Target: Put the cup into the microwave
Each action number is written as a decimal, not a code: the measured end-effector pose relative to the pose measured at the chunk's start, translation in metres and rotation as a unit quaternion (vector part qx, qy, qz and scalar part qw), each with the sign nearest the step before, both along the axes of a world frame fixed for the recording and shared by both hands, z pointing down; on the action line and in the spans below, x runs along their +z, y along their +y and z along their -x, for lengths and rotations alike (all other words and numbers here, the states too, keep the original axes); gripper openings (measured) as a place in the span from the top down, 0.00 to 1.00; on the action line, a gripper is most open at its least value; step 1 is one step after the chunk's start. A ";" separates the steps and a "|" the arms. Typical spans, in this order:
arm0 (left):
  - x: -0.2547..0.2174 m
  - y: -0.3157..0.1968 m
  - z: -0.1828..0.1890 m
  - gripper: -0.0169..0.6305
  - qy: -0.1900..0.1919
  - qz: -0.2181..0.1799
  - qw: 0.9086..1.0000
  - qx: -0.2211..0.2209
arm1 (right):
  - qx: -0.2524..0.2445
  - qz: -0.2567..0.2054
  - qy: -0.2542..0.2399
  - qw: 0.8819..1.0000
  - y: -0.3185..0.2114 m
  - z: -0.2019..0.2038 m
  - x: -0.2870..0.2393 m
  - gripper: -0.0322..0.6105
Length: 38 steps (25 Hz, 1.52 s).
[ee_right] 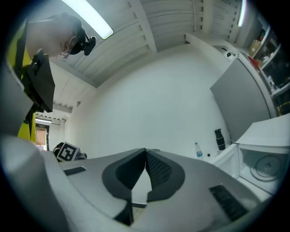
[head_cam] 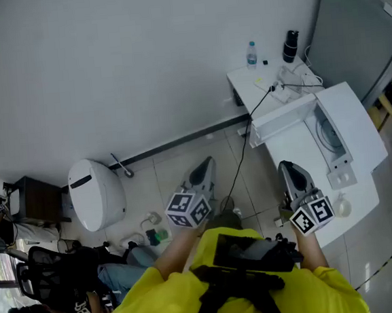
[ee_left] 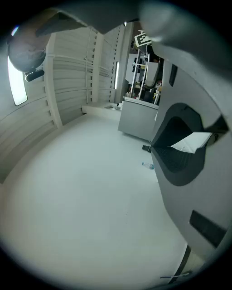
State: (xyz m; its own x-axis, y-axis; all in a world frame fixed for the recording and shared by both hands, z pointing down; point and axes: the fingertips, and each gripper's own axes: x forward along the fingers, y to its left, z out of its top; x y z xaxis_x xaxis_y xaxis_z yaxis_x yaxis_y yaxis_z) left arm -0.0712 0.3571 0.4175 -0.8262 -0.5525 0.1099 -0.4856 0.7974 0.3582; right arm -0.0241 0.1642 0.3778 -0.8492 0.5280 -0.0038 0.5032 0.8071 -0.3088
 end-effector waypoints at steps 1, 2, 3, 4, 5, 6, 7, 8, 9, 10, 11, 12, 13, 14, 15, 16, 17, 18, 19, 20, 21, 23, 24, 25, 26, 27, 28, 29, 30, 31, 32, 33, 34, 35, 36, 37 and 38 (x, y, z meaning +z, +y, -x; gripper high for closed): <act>-0.002 0.006 0.018 0.96 -0.001 0.001 1.000 0.003 | 0.000 0.000 -0.002 1.000 0.005 0.018 -0.001 0.94; -0.004 0.012 0.036 0.96 -0.003 0.003 1.000 0.006 | 0.001 0.000 -0.003 1.000 0.011 0.036 -0.002 0.94; -0.006 0.017 0.054 0.96 -0.004 0.003 1.000 0.011 | 0.004 0.000 -0.004 1.000 0.015 0.053 -0.002 0.94; -0.008 0.019 0.069 0.96 -0.006 0.003 1.000 0.020 | 0.009 -0.002 -0.003 1.000 0.017 0.068 -0.001 0.94; -0.010 0.019 0.084 0.96 -0.008 0.003 0.999 0.032 | 0.017 -0.003 -0.003 1.000 0.017 0.081 -0.001 0.93; -0.011 0.017 0.098 0.96 -0.010 0.004 0.999 0.047 | 0.030 -0.004 -0.003 1.000 0.016 0.093 0.000 0.92; -0.011 0.013 0.112 0.96 -0.012 0.007 0.998 0.065 | 0.047 -0.004 -0.002 0.999 0.013 0.103 0.000 0.92; -0.011 0.008 0.127 0.96 -0.012 0.010 0.996 0.083 | 0.067 -0.005 -0.001 0.998 0.009 0.113 -0.001 0.92; -0.011 0.002 0.142 0.96 -0.011 0.011 0.995 0.100 | 0.087 -0.007 0.001 0.996 0.004 0.122 -0.002 0.92; -0.012 -0.006 0.157 0.96 -0.010 0.011 0.993 0.116 | 0.105 -0.009 0.004 0.994 -0.001 0.130 -0.004 0.92; -0.012 -0.015 0.169 0.96 -0.010 0.011 0.991 0.132 | 0.121 -0.013 0.007 0.993 -0.007 0.135 -0.005 0.89; -0.012 -0.028 0.178 0.96 -0.010 0.010 0.989 0.149 | 0.136 -0.018 0.011 0.991 -0.016 0.138 -0.004 0.81; -0.011 -0.044 0.184 0.96 -0.011 0.009 0.986 0.167 | 0.154 -0.023 0.015 0.988 -0.028 0.137 -0.002 0.80; -0.009 -0.064 0.188 0.96 -0.012 0.007 0.982 0.189 | 0.176 -0.026 0.020 0.984 -0.044 0.134 0.001 0.80; -0.008 -0.086 0.190 0.96 -0.012 0.003 0.977 0.212 | 0.201 -0.027 0.025 0.979 -0.062 0.128 0.005 0.80; -0.007 -0.110 0.190 0.96 -0.012 -0.001 0.971 0.238 | 0.229 -0.026 0.030 0.973 -0.082 0.121 0.009 0.80; -0.006 -0.136 0.188 0.96 -0.011 -0.004 0.964 0.267 | 0.259 -0.024 0.035 0.965 -0.100 0.111 0.013 0.77; -0.005 -0.161 0.184 0.96 -0.010 -0.007 0.955 0.297 | 0.290 -0.024 0.042 0.956 -0.118 0.099 0.018 0.67; -0.003 -0.185 0.178 0.96 -0.008 -0.009 0.946 0.325 | 0.321 -0.025 0.049 0.946 -0.136 0.085 0.023 0.64; -0.001 -0.207 0.172 0.96 -0.006 -0.010 0.937 0.350 | 0.350 -0.025 0.056 0.935 -0.153 0.072 0.029 0.64; 0.001 -0.229 0.165 0.96 -0.003 -0.011 0.929 0.370 | 0.376 -0.024 0.062 0.924 -0.169 0.058 0.035 0.64; 0.006 -0.267 0.150 0.96 -0.001 -0.006 0.916 0.400 | 0.418 -0.023 0.079 0.905 -0.201 0.032 0.049 0.55; 0.008 -0.285 0.142 0.96 0.000 -0.002 0.911 0.412 | 0.439 -0.025 0.088 0.894 -0.216 0.018 0.056 0.46; 0.011 -0.302 0.133 0.96 0.000 0.002 0.905 0.425 | 0.463 -0.027 0.096 0.881 -0.231 0.002 0.064 0.43; 0.015 -0.319 0.123 0.96 0.001 0.006 0.898 0.441 | 0.487 -0.029 0.102 0.867 -0.245 -0.015 0.071 0.43; 0.019 -0.336 0.112 0.96 0.003 0.011 0.889 0.458 | 0.512 -0.028 0.109 0.852 -0.259 -0.033 0.080 0.43; 0.024 -0.351 0.101 0.96 0.005 0.016 0.879 0.476 | 0.535 -0.026 0.118 0.836 -0.272 -0.052 0.091 0.35; 0.028 -0.366 0.091 0.96 0.006 0.021 0.870 0.493 | 0.557 -0.025 0.129 0.820 -0.284 -0.070 0.103 0.29; 0.033 -0.379 0.081 0.96 0.006 0.026 0.862 0.507 | 0.577 -0.026 0.142 0.804 -0.295 -0.089 0.118 0.25; 0.037 -0.391 0.073 0.96 0.007 0.030 0.855 0.518 | 0.596 -0.027 0.156 0.787 -0.307 -0.107 0.136 0.21; 0.043 -0.401 0.065 0.96 0.007 0.033 0.849 0.527 | 0.613 -0.026 0.172 0.770 -0.317 -0.126 0.157 0.19; 0.049 -0.412 0.058 0.96 0.005 0.036 0.844 0.535 | 0.630 -0.023 0.190 0.753 -0.328 -0.144 0.180 0.16; 0.055 -0.422 0.051 0.96 0.002 0.041 0.840 0.542 | 0.645 -0.019 0.207 0.735 -0.339 -0.160 0.203 0.10; 0.062 -0.433 0.046 0.96 -0.003 0.047 0.836 0.547 | 0.658 -0.017 0.223 0.719 -0.348 -0.175 0.227 0.07; 0.069 -0.442 0.040 0.96 -0.005 0.054 0.832 0.553 | 0.668 -0.015 0.238 0.705 -0.357 -0.186 0.250 0.07; 0.077 -0.451 0.035 0.96 -0.004 0.060 0.827 0.559 | 0.673 -0.012 0.251 0.695 -0.365 -0.194 0.273 0.07; 0.084 -0.459 0.029 0.96 0.001 0.065 0.822 0.565 | 0.675 -0.009 0.264 0.689 -0.372 -0.199 0.294 0.02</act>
State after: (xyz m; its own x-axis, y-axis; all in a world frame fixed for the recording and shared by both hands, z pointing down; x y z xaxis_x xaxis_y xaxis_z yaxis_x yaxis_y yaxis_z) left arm -0.1006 -0.1015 0.5019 0.2073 -0.9507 0.2307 -0.9425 -0.1309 0.3077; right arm 0.1750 -0.2079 0.6718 -0.4471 -0.7483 0.4900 -0.8884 0.4353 -0.1459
